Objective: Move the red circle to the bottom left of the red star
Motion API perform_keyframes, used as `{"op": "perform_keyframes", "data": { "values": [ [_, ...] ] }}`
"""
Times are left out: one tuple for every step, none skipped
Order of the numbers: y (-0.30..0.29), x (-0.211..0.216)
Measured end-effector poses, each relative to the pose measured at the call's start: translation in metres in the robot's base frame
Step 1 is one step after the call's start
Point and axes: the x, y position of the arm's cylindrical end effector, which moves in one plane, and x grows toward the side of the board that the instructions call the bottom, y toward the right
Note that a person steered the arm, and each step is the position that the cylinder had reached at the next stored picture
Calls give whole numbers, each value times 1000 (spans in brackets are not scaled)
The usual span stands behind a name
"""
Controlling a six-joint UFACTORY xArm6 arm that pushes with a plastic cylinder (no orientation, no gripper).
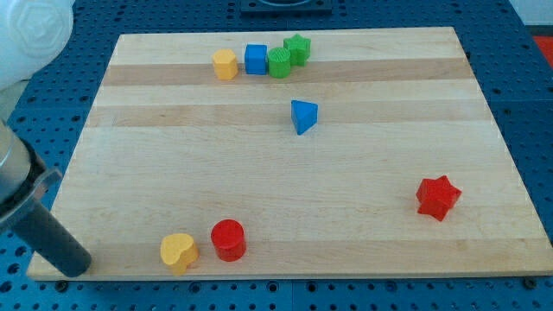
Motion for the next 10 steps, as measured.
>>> {"op": "perform_keyframes", "data": {
  "values": [
    [39,1],
    [154,1],
    [212,-8],
    [220,-31],
    [181,-32],
    [196,-59],
    [279,-72],
    [332,-76],
    [287,-78],
    [280,-77]
  ]
}}
